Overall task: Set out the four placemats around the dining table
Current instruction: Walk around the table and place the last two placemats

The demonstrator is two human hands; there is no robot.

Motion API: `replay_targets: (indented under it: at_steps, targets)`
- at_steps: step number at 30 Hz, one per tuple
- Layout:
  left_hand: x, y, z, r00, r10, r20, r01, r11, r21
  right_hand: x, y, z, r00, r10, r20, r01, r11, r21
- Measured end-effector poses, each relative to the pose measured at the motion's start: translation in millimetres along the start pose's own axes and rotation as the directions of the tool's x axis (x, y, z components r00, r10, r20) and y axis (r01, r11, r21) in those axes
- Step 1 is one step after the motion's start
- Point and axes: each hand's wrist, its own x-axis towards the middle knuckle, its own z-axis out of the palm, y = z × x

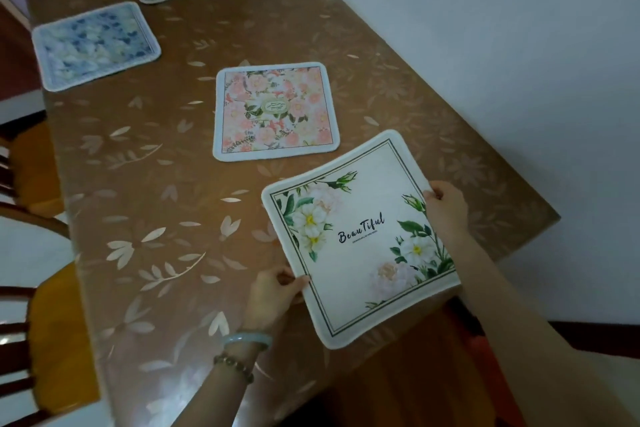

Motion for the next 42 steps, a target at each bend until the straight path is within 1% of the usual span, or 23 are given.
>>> replay_targets:
  at_steps: [5,8,12,16,21,26,28,30,33,35,36,38,40,42]
  targets:
    - [-5,-13,15,0.993,-0.118,-0.012,0.116,0.988,-0.104,14,12,16,0.992,-0.052,0.117,0.056,0.998,-0.037]
    - [-8,-20,19,0.987,-0.161,0.006,0.161,0.981,-0.11,20,21,27,0.987,-0.053,0.154,0.061,0.997,-0.05]
    - [-10,-28,20,0.981,-0.195,-0.012,0.193,0.978,-0.083,20,37,35,0.986,-0.027,0.163,0.038,0.997,-0.066]
    - [-7,-33,23,0.978,-0.209,-0.026,0.208,0.977,-0.038,21,47,33,0.987,-0.004,0.16,0.019,0.996,-0.09]
    - [-2,-37,23,0.978,-0.208,-0.033,0.209,0.977,0.042,21,50,34,0.99,-0.01,0.144,0.021,0.997,-0.073]
    - [4,-38,22,0.983,-0.178,-0.047,0.184,0.958,0.218,19,53,36,0.992,-0.022,0.125,0.026,0.999,-0.03]
    - [6,-34,21,0.988,-0.143,-0.054,0.152,0.9,0.409,20,56,38,0.992,-0.038,0.118,0.043,0.998,-0.038]
    - [6,-31,20,0.995,-0.053,-0.082,0.093,0.776,0.624,21,60,40,0.993,-0.041,0.111,0.049,0.996,-0.068]
    - [6,-28,19,0.982,0.15,-0.117,-0.002,0.623,0.782,20,63,43,0.992,-0.057,0.109,0.071,0.99,-0.121]
    - [8,-24,18,0.967,0.251,-0.047,-0.091,0.51,0.855,17,62,45,0.987,-0.102,0.121,0.12,0.981,-0.154]
    - [11,-22,17,0.966,0.259,0.011,-0.136,0.472,0.871,15,61,47,0.983,-0.133,0.13,0.156,0.969,-0.191]
    - [18,-19,14,0.972,0.204,0.118,-0.193,0.405,0.894,12,59,52,0.972,-0.183,0.148,0.22,0.928,-0.301]
    - [24,-17,10,0.977,0.14,0.16,-0.2,0.355,0.913,11,58,55,0.969,-0.192,0.156,0.24,0.886,-0.397]
    - [26,-17,10,0.978,0.126,0.166,-0.2,0.351,0.915,11,55,57,0.967,-0.197,0.164,0.252,0.848,-0.466]
